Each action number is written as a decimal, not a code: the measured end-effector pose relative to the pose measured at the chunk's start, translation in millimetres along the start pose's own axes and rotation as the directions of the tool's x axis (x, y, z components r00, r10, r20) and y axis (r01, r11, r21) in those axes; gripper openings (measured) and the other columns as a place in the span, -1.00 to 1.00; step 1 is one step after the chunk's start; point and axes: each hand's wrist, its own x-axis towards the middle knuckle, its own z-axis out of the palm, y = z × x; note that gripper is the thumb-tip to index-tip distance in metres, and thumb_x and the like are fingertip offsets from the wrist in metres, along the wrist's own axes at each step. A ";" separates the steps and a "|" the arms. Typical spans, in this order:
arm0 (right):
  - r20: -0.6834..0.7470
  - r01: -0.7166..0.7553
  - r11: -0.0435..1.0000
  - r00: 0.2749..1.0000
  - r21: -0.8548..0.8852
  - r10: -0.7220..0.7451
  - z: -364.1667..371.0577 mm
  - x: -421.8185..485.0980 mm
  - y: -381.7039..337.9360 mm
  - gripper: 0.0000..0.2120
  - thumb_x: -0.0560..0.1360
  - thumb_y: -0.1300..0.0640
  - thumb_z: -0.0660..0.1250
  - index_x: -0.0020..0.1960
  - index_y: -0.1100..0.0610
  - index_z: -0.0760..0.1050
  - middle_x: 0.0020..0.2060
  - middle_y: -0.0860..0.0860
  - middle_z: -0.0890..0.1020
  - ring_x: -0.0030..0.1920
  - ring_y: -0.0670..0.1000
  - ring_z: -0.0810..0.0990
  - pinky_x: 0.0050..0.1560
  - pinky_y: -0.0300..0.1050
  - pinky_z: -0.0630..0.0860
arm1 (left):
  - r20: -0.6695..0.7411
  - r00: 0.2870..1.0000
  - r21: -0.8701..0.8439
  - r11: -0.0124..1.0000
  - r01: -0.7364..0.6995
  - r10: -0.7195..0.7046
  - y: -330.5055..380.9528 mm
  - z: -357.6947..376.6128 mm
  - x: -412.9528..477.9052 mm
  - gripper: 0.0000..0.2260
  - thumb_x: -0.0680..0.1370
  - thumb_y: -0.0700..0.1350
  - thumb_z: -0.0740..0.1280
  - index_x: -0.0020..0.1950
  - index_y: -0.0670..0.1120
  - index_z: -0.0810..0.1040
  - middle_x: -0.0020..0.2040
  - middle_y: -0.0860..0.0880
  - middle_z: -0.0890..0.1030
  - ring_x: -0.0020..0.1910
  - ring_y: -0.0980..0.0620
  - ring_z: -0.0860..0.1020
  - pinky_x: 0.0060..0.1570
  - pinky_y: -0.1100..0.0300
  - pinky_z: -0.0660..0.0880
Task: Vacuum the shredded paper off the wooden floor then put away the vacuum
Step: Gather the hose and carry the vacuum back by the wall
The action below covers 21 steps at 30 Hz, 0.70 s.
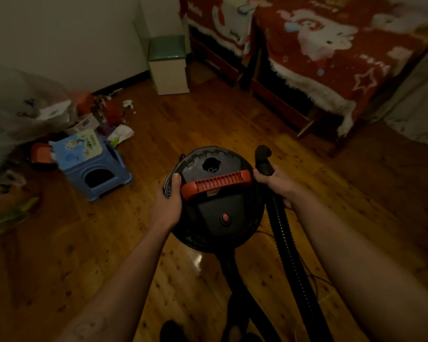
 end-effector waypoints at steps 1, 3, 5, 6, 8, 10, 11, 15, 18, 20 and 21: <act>-0.010 -0.004 1.000 1.000 0.017 0.005 -9.9 -4.4 1.8 -0.43 0.45 -0.05 0.47 0.36 0.08 0.36 0.14 0.13 0.59 0.05 0.12 0.63 -0.15 -0.04 0.57 | 0.010 1.000 0.013 1.000 -0.005 0.005 3.3 8.0 -2.4 0.14 0.12 0.71 -0.05 0.53 0.03 0.20 0.47 -0.10 0.36 0.39 -0.20 0.38 0.34 -0.23 0.35; -0.045 -0.013 0.998 0.999 0.056 0.016 -28.7 -12.3 6.5 -0.44 0.46 -0.04 0.47 0.36 0.07 0.35 0.12 0.11 0.59 0.04 0.10 0.63 -0.16 -0.06 0.57 | 0.029 0.999 0.053 0.998 -0.018 0.016 11.2 22.2 -9.3 0.12 0.15 0.69 -0.05 0.53 0.01 0.20 0.46 -0.13 0.36 0.39 -0.21 0.38 0.34 -0.22 0.35; -0.068 -0.014 0.996 0.997 0.086 0.019 -44.5 -18.3 10.0 -0.46 0.46 -0.03 0.47 0.35 0.07 0.36 0.12 0.11 0.59 0.04 0.10 0.63 -0.14 -0.05 0.57 | 0.047 0.998 0.087 0.996 -0.034 0.030 19.0 33.9 -13.8 0.09 0.19 0.67 -0.05 0.53 -0.01 0.19 0.45 -0.15 0.37 0.38 -0.22 0.39 0.33 -0.21 0.37; -0.086 -0.010 0.995 0.996 0.101 0.019 -60.1 -23.7 13.4 -0.47 0.47 -0.03 0.46 0.35 0.07 0.37 0.11 0.11 0.60 0.04 0.11 0.63 -0.12 -0.04 0.57 | 0.065 0.997 0.108 0.993 -0.054 0.047 25.7 46.1 -20.3 0.07 0.22 0.65 -0.04 0.53 -0.02 0.19 0.45 -0.15 0.37 0.37 -0.22 0.40 0.32 -0.20 0.38; -0.110 -0.006 0.993 0.994 0.114 0.018 -77.7 -28.0 16.2 -0.46 0.46 -0.04 0.47 0.35 0.05 0.37 0.11 0.11 0.60 0.04 0.12 0.64 -0.11 -0.03 0.57 | 0.092 0.993 0.122 0.989 -0.080 0.069 34.3 59.9 -25.2 0.03 0.26 0.63 -0.03 0.53 -0.03 0.19 0.45 -0.16 0.37 0.36 -0.22 0.40 0.32 -0.20 0.38; -0.144 -0.001 0.990 0.989 0.139 0.021 -100.3 -37.3 17.6 -0.47 0.46 -0.05 0.47 0.34 0.05 0.37 0.11 0.11 0.60 0.03 0.12 0.64 -0.13 -0.05 0.57 | 0.127 0.988 0.149 0.983 -0.104 0.085 44.9 79.3 -33.6 0.03 0.26 0.62 -0.04 0.53 -0.03 0.18 0.45 -0.17 0.36 0.37 -0.23 0.40 0.32 -0.21 0.38; -0.161 0.005 0.989 0.987 0.150 0.020 -110.1 -42.5 16.8 -0.47 0.46 -0.05 0.47 0.33 0.07 0.37 0.11 0.12 0.60 0.02 0.12 0.64 -0.15 -0.06 0.57 | 0.140 0.986 0.160 0.980 -0.115 0.093 49.2 87.6 -36.7 0.05 0.24 0.63 -0.04 0.53 -0.03 0.17 0.45 -0.17 0.36 0.37 -0.23 0.40 0.32 -0.22 0.38; -0.219 0.029 0.981 0.976 0.194 0.014 -153.8 -62.3 16.5 -0.53 0.48 0.00 0.45 0.31 0.10 0.41 0.09 0.11 0.61 0.01 0.11 0.63 -0.11 -0.04 0.56 | 0.213 0.969 0.161 0.974 -0.158 0.122 71.7 122.7 -54.0 0.14 0.14 0.68 -0.04 0.51 -0.04 0.21 0.43 -0.15 0.39 0.34 -0.21 0.42 0.30 -0.22 0.40; -0.268 0.036 0.977 0.963 0.211 0.022 -183.7 -75.9 17.1 -0.48 0.47 -0.03 0.47 0.35 0.07 0.39 0.11 0.11 0.61 0.02 0.12 0.63 -0.15 -0.07 0.55 | 0.252 0.955 0.177 0.963 -0.202 0.154 87.7 146.5 -66.3 0.11 0.17 0.67 -0.04 0.50 -0.04 0.22 0.41 -0.16 0.40 0.32 -0.22 0.44 0.29 -0.21 0.41; -0.310 0.041 0.972 0.950 0.232 0.034 -199.6 -85.1 17.1 -0.43 0.45 -0.05 0.48 0.37 0.07 0.38 0.13 0.11 0.60 0.02 0.12 0.64 -0.20 -0.10 0.55 | 0.288 0.943 0.184 0.956 -0.227 0.168 96.8 160.4 -72.7 0.11 0.17 0.67 -0.05 0.51 -0.04 0.22 0.41 -0.16 0.40 0.32 -0.22 0.43 0.29 -0.22 0.41; -0.338 0.049 0.970 0.940 0.237 0.035 -209.1 -90.4 18.3 -0.43 0.45 -0.05 0.48 0.36 0.08 0.39 0.13 0.12 0.61 0.01 0.12 0.64 -0.22 -0.11 0.54 | 0.314 0.933 0.183 0.953 -0.241 0.176 101.6 169.1 -75.7 0.09 0.18 0.66 -0.04 0.50 -0.04 0.23 0.41 -0.16 0.41 0.32 -0.21 0.44 0.29 -0.21 0.41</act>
